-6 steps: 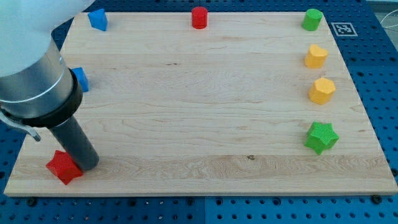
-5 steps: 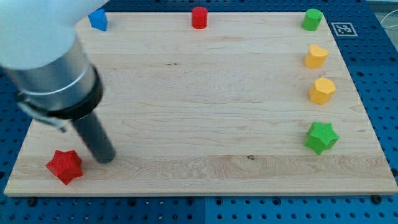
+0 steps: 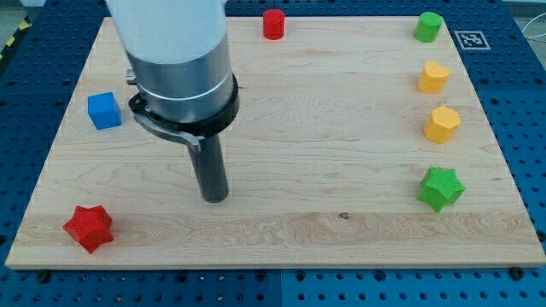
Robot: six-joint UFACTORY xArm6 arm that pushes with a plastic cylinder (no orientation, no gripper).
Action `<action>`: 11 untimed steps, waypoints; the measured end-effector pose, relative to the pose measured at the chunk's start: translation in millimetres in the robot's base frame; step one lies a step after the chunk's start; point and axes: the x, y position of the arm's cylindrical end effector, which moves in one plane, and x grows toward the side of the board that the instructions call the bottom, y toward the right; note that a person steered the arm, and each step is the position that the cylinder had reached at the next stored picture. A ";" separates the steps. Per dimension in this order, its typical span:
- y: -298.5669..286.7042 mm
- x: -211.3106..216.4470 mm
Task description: Point your arm to the green circle
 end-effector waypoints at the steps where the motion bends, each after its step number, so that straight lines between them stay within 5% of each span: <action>1: 7.5 0.0; 2: 28.6 -15.6; 4: 55.9 -151.0; 8: 181.1 -350.8; 11: 296.8 -351.1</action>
